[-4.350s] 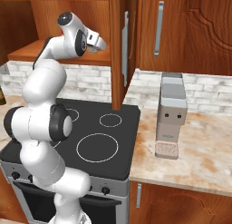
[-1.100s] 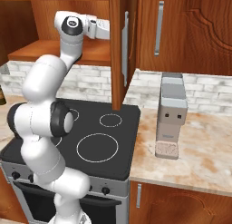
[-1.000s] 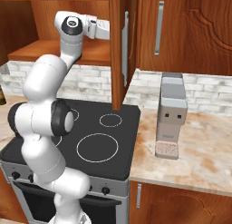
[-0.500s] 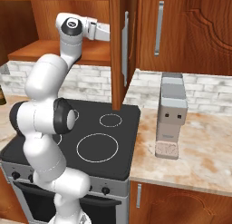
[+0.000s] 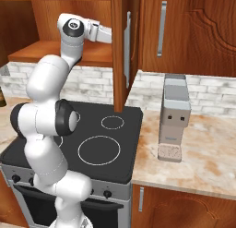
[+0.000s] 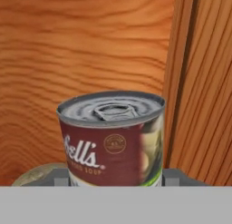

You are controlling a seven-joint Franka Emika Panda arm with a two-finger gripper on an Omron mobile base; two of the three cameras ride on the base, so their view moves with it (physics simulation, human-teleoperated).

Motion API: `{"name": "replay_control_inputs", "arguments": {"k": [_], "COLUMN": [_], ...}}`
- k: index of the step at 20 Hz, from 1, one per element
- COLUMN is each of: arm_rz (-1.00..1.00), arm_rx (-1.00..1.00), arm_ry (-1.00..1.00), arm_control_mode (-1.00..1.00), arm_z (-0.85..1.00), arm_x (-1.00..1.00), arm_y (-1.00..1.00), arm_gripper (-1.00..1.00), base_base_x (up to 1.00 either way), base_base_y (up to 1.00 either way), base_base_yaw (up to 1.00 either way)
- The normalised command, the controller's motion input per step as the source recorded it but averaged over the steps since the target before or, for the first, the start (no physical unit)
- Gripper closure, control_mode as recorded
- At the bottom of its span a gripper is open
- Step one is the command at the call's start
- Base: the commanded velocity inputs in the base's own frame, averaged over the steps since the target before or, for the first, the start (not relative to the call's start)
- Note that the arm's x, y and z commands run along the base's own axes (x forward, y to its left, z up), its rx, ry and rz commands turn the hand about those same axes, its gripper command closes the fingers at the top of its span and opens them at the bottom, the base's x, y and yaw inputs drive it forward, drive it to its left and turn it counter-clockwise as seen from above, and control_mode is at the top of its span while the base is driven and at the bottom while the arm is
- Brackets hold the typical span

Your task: Stack two cans on top of the other two cans in the cabinet.

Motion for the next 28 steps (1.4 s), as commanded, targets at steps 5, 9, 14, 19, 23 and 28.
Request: {"name": "replay_control_inputs", "arguments": {"k": [5,9,14,19,23,28], "arm_rz": [0.00,0.00,0.00,0.00,0.00,0.00], "arm_rx": [0.02,0.00,0.00,0.00,0.01,0.01], "arm_ry": [0.00,-0.02,-0.04,-0.01,0.00,0.00], "arm_control_mode": [-1.00,-1.00,-1.00,-1.00,-1.00,-1.00], "arm_z": [-0.02,0.11,0.24,0.08,0.00,-0.03], "arm_x": [0.03,0.01,0.02,0.18,0.28,0.25], "arm_y": [0.00,0.00,0.02,0.03,0.01,0.00], "arm_gripper": [1.00,1.00,1.00,1.00,1.00,1.00], "base_base_x": [0.00,0.00,0.00,0.00,0.00,0.00], "base_base_y": [0.00,0.00,0.00,0.00,0.00,0.00], "base_base_yaw": [0.00,0.00,0.00,0.00,0.00,0.00]}}
